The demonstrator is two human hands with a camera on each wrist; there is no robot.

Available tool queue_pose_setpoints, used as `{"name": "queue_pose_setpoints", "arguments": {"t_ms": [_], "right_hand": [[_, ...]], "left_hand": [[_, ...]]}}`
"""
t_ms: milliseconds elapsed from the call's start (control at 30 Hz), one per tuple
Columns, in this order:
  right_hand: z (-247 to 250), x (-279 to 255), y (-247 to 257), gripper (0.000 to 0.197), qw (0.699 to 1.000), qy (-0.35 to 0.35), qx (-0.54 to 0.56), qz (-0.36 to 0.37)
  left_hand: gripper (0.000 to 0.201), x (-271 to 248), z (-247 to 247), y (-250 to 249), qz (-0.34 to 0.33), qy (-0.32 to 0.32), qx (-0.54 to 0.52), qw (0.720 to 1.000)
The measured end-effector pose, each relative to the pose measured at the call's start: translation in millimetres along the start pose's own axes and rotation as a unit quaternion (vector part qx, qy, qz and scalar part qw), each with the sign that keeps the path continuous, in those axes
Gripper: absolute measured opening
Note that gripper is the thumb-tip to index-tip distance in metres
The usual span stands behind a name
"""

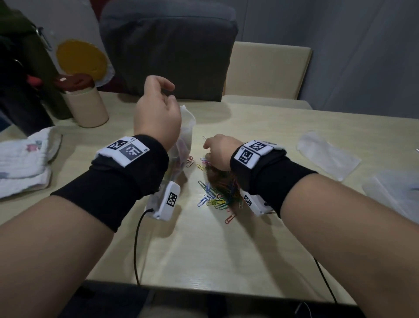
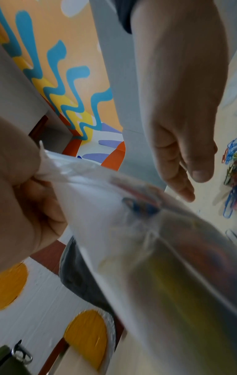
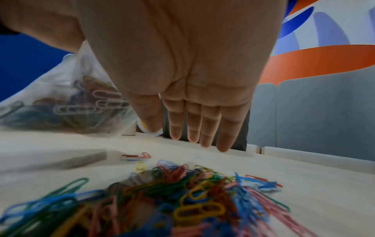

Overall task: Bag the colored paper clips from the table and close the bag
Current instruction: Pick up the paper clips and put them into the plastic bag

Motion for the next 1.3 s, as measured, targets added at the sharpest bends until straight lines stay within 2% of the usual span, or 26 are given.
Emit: {"name": "queue_pose_setpoints", "arguments": {"t_ms": [167,333,567,733,833,900,1000,1067,1300], "right_hand": [[-18,28,16,0.049,0.998,0.045,-0.041,0.027],[-26,24,39,0.052,0.981,0.13,-0.048,0.135],[-21,-2,31,0.055,0.962,0.2,-0.14,0.121],[-9,-26,14,0.043,0.963,0.19,-0.157,0.105],[-6,-32,9,0.041,0.976,0.137,-0.136,0.097],[-8,-36,14,0.044,0.982,0.101,-0.107,0.118],[-20,-45,27,0.065,0.972,0.141,-0.087,0.165],[-33,-47,31,0.07,0.964,0.173,-0.103,0.175],[-29,-54,14,0.05,0.954,0.189,-0.161,0.168]], "left_hand": [[0.021,3,9,9,0.02,-0.005,0.029,0.999],[0.022,4,16,14,0.022,0.0,0.062,0.998],[0.022,1,16,14,-0.014,0.017,0.127,0.992],[0.022,-14,2,14,-0.036,0.051,0.152,0.986],[0.021,-25,-8,12,-0.047,0.066,0.147,0.986],[0.021,-31,-15,11,-0.04,0.075,0.147,0.985],[0.022,-37,-23,12,-0.04,0.083,0.148,0.985],[0.022,-40,-28,13,-0.044,0.089,0.15,0.984],[0.023,-40,-37,14,-0.053,0.094,0.154,0.982]]}}
Point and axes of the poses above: each hand's wrist, its own x-axis towards the middle knuckle, its own z-axis out of the back of the hand, y = z × x, the point moved 2 cm from there along x, towards the middle knuckle, and after that the axes turned 13 degrees about z, right-handed, at the moved point
